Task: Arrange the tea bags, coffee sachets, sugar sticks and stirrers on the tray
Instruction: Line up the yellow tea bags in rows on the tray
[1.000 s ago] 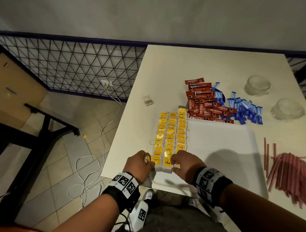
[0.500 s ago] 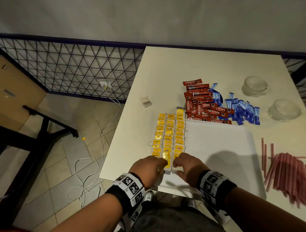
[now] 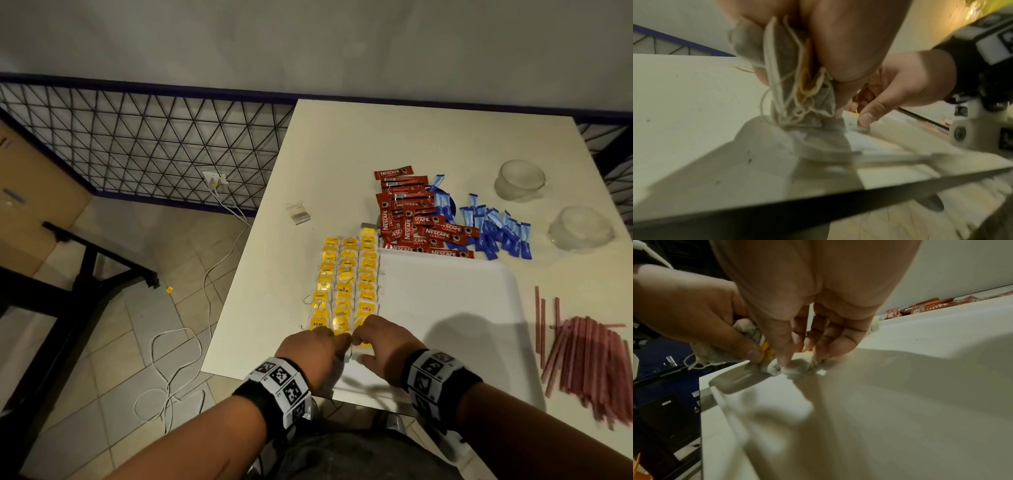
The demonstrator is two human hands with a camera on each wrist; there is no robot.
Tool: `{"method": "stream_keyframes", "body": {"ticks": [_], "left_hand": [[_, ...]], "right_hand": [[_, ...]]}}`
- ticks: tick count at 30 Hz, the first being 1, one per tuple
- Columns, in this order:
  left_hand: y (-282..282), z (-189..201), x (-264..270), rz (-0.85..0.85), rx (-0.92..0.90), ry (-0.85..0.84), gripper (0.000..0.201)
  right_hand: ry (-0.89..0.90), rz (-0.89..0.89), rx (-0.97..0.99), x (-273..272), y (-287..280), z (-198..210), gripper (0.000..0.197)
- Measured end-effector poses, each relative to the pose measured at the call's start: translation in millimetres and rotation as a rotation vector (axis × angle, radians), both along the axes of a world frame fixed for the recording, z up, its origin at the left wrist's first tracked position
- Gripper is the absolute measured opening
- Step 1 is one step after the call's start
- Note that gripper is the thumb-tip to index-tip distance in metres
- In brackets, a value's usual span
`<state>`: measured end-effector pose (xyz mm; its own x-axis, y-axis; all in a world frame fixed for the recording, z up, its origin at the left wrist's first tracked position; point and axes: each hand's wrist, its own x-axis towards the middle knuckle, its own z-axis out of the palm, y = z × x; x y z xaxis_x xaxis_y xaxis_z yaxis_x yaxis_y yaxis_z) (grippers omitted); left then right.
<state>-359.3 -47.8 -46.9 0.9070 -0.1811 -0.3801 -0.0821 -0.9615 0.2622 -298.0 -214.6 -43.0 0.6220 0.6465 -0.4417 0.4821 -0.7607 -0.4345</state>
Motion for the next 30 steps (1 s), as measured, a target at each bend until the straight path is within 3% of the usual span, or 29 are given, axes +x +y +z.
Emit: {"method": "stream_keyframes", "body": {"ticks": [2,5,8,14,20,28,30], "left_hand": [[5.0,12.6,2.6,0.097,-0.162,0.003,0.031],[15.3,35.6,9.4,0.346,-0.55,0.016,0.033],[16.8,48.4,20.4,0.448,-0.738,-0.016,0.035],[7.8,55.9,36.7,0.489,-0.862,-0.047,0.041],[14.1,56.3,36.1,0.52,-0.882,-0.059,0.03],[14.1,57.4,33.1,0.701,-1.015,-0.083,0.036],[12.7,57.3,34.5,0.708,-1.002,-0.097,0.032]], "right_hand": [[-0.007,-0.034,0.064,1.3,-0.8,6.3,0.026],[-0.021,-0.176,0.274,8.4,-0.1,22.7,0.014],[0.084,-0.315,0.471,17.4,7.4,45.9,0.008],[0.09,-0.376,0.542,30.5,18.4,67.9,0.024],[0.078,-0.41,0.553,39.5,12.5,76.3,0.015],[-0.118,-0.409,0.549,43.1,9.7,82.9,0.006],[-0.085,-0.443,0.582,42.5,12.0,82.9,0.007]]}}
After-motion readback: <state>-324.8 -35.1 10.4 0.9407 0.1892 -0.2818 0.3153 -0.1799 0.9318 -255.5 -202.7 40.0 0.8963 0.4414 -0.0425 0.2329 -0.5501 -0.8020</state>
